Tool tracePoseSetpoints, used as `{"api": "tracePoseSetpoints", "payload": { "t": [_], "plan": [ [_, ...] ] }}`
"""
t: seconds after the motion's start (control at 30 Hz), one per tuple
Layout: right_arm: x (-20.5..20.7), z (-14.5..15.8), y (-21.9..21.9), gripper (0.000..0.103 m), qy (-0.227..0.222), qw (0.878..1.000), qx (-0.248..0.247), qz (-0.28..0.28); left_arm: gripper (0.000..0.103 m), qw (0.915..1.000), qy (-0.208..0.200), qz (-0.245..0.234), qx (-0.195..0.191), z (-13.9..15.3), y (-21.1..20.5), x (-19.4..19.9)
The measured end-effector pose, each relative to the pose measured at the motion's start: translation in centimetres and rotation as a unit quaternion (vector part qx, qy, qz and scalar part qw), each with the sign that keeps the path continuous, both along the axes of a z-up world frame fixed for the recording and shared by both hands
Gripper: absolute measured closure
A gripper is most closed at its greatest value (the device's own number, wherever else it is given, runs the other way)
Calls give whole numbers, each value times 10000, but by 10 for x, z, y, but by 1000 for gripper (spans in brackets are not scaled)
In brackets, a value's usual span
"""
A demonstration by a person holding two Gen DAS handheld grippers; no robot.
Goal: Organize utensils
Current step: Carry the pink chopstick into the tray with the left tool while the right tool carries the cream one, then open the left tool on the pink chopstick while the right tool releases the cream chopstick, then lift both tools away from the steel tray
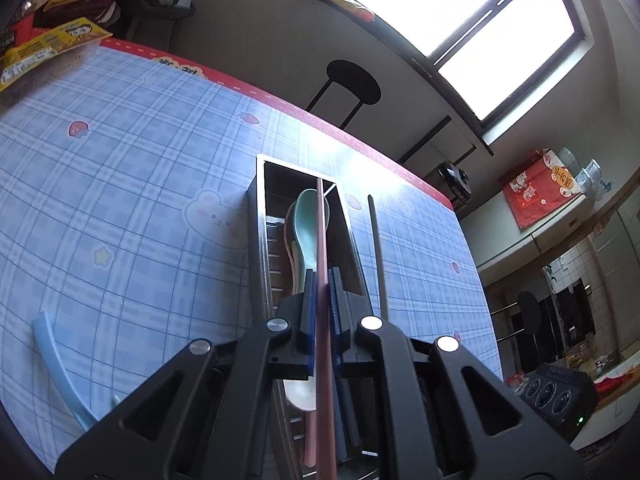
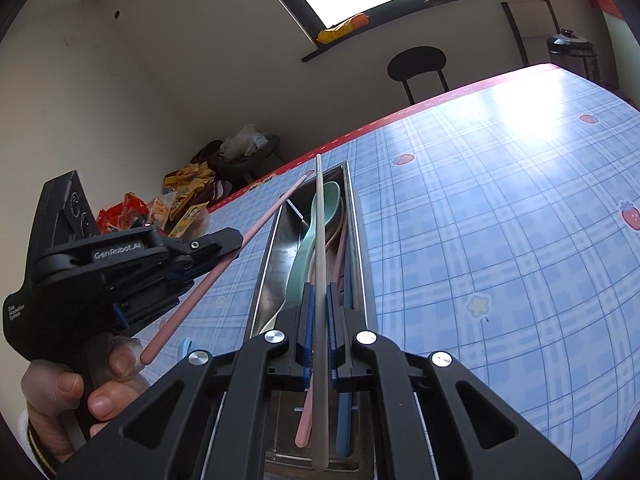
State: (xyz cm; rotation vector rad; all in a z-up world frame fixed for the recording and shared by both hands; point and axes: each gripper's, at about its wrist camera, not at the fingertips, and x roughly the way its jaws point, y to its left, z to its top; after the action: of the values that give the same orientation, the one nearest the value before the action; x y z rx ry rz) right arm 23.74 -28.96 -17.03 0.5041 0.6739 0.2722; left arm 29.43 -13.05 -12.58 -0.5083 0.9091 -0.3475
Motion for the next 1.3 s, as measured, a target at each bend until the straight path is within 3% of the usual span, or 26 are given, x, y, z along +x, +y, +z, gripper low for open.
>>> {"api": "tracePoseSetpoints", "payload": {
  "t": [0.27, 0.67, 0.77, 0.97, 1.07, 1.13, 1.23, 1.27, 1.3],
  "plan": [
    [1, -3, 5, 97, 65, 10000, -57, 21, 93, 9982, 370, 462, -122, -17, 6, 15],
    [7, -7, 6, 97, 163, 9998, -65, 21, 93, 9968, 705, 341, -137, -31, -7, 25],
    [8, -9, 4, 96, 201, 9998, -47, 22, 94, 9969, 732, 236, -140, -32, -10, 27],
    [7, -5, 2, 92, 104, 9999, -82, 1, 82, 9989, 427, 161, 96, -19, -10, 22],
    [1, 3, 0, 65, -76, 9997, -196, -96, 71, 9995, 46, 97, 282, -1, -5, 15],
    [-3, 8, 0, 45, -193, 9992, -306, -176, 56, 9982, -282, 88, 513, 13, -1, 7],
    [-8, 16, -1, 23, -357, 9977, -478, -328, 37, 9933, -738, 107, 878, 33, 8, -9],
    [-10, 17, -1, 20, -387, 9969, -560, -391, 31, 9913, -849, 126, 994, 38, 12, -14],
    [-10, 18, -1, 15, -410, 9962, -631, -446, 19, 9895, -961, 157, 1072, 43, 17, -20]
  ]
}}
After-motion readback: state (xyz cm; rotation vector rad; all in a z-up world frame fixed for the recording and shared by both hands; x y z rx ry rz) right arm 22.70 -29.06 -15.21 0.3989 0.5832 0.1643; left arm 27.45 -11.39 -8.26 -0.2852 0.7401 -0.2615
